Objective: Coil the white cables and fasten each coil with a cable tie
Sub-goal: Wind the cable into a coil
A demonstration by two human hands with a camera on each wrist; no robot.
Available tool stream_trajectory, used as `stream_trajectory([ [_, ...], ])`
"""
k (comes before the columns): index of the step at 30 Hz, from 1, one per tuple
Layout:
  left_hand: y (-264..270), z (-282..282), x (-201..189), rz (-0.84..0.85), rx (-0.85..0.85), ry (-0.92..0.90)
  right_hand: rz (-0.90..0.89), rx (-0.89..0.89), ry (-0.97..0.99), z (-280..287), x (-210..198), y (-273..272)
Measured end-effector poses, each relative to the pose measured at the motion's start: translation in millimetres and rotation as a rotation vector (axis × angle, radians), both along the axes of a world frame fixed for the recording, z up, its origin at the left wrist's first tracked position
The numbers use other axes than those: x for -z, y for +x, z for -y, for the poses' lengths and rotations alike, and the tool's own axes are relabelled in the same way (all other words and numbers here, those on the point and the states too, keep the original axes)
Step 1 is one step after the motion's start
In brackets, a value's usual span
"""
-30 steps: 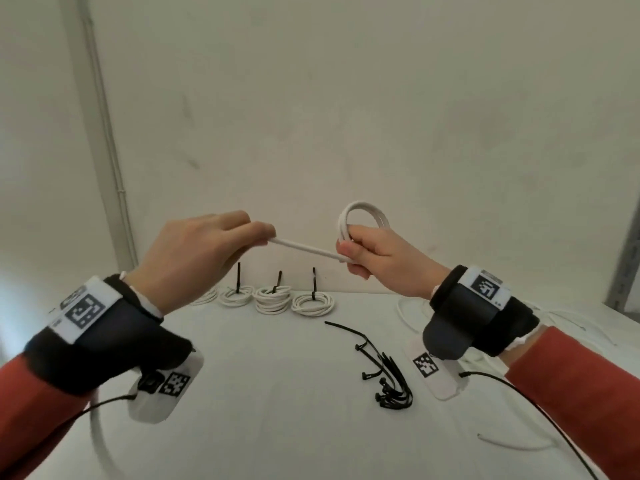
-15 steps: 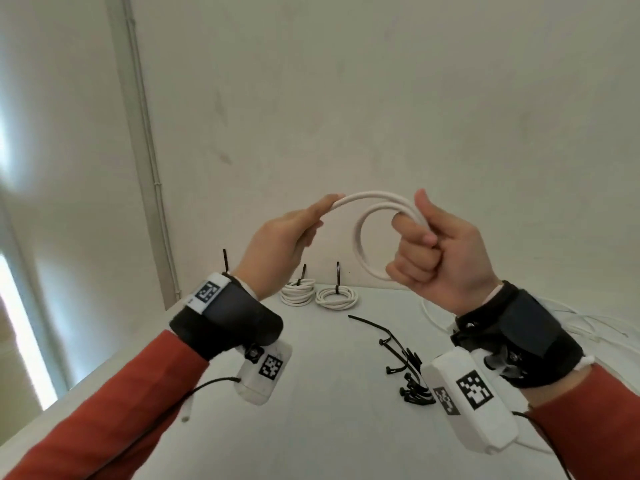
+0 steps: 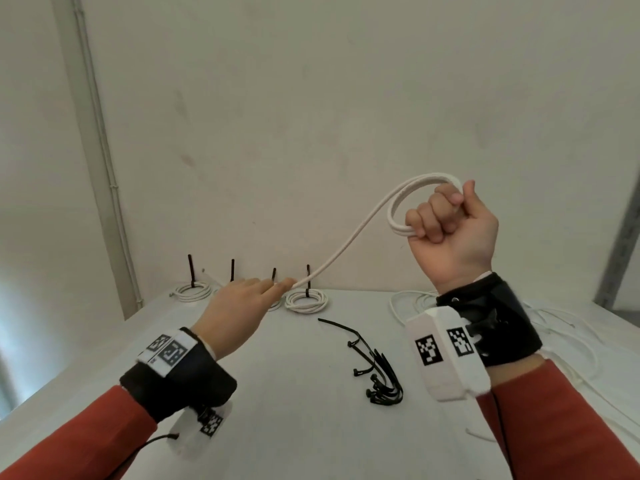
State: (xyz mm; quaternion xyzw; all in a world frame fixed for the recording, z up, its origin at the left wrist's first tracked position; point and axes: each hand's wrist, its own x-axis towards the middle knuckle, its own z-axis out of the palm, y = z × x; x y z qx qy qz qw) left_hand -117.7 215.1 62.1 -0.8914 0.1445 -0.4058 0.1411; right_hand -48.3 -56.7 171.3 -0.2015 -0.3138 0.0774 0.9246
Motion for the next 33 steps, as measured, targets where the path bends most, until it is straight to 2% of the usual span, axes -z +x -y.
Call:
stream_trajectory([
  [7,-25,23,-9,-0.080,0.187,0.144,-0.026,0.073,0.001,-10,6,19],
  [11,-40,36,-23,-0.090,0.245,0.167,0.008,0.157,-0.114,-21,10,26],
  [13,-46,39,-34,-0.089,0.239,0.176,0.092,0.239,-0.258,-27,14,26],
  [16,-51,36,-52,-0.068,0.212,0.186,0.258,0.394,-0.585,-35,22,19],
  [21,-57,29,-76,-0.025,0.193,0.182,0.650,0.581,-1.109,-34,37,3],
  [24,-55,23,-88,-0.019,0.216,0.159,0.839,0.570,-1.332,-32,42,-7],
  [26,-54,19,-95,-0.010,0.241,0.141,0.896,0.503,-1.404,-32,45,-12],
  [30,-48,15,-103,-0.005,0.293,0.054,0.758,0.272,-1.267,-32,46,-19],
  [33,-40,15,-104,0.000,0.323,-0.014,0.742,0.214,-1.240,-32,42,-29],
])
